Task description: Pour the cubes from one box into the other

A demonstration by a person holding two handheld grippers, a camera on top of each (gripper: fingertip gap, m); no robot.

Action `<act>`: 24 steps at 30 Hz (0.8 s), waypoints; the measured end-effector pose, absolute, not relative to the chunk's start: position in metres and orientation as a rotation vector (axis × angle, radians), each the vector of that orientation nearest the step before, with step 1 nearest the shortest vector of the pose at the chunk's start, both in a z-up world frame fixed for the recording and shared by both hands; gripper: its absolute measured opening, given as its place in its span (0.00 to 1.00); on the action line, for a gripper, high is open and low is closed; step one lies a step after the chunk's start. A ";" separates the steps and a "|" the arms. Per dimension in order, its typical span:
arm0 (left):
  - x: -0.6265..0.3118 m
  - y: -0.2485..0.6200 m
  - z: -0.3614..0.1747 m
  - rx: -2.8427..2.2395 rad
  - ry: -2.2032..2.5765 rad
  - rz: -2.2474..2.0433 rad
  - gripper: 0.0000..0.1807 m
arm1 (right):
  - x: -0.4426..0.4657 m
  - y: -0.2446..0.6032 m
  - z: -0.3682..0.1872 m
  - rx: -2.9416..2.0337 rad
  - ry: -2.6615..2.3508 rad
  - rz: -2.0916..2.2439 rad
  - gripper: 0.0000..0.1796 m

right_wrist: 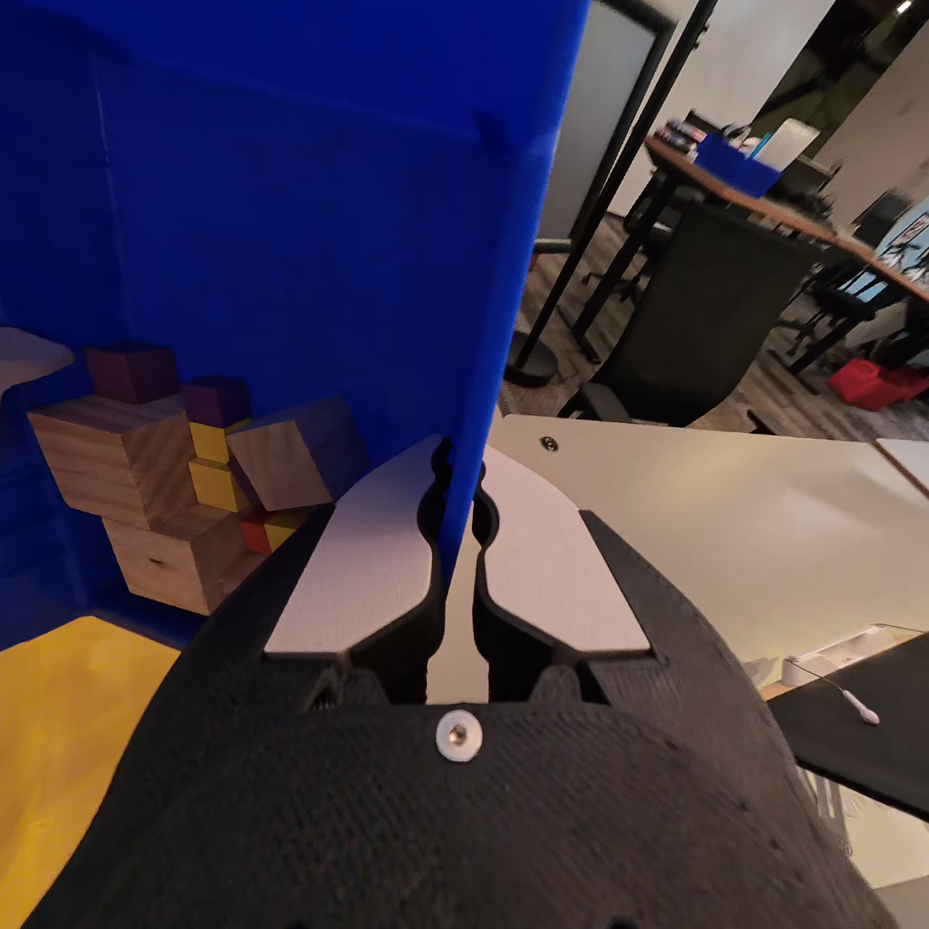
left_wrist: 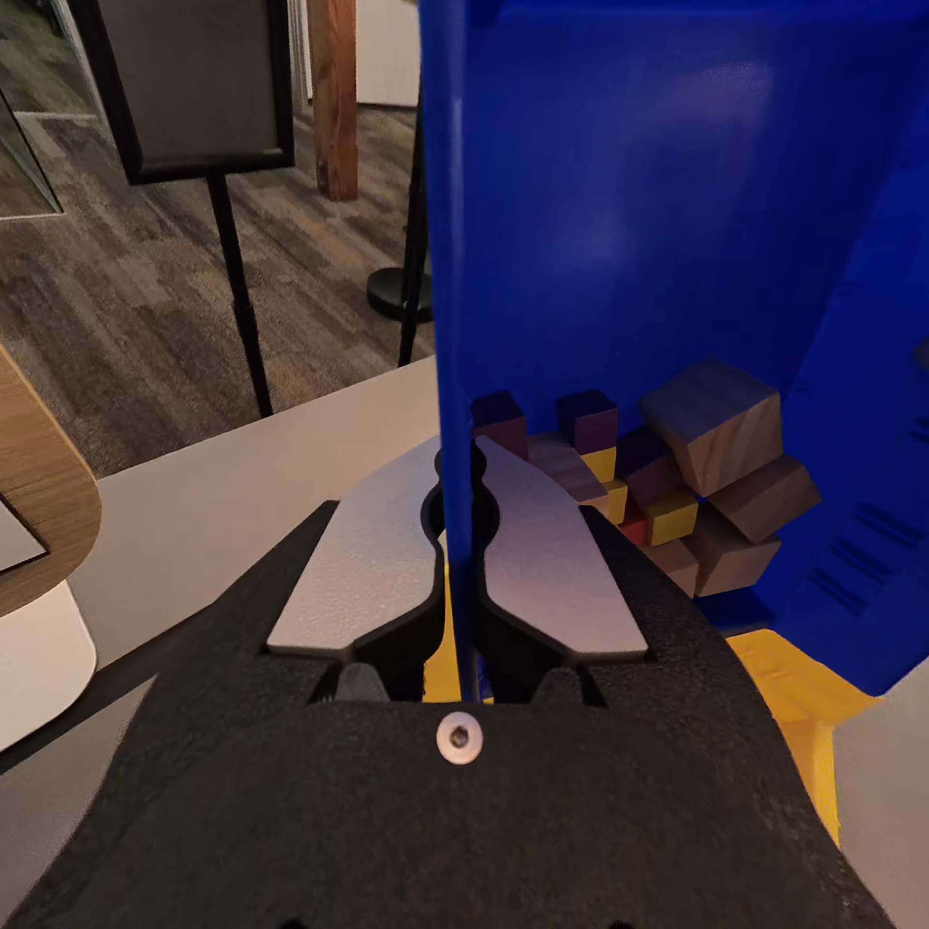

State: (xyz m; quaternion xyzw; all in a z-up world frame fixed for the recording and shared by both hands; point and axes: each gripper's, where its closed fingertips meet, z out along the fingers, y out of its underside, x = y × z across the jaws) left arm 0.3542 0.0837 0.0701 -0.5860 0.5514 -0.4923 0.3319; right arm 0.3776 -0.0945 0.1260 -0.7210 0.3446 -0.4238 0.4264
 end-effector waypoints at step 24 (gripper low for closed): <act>0.338 0.069 0.084 -1.295 1.290 -1.546 0.02 | 0.328 -0.107 0.147 -1.572 0.687 -1.352 0.03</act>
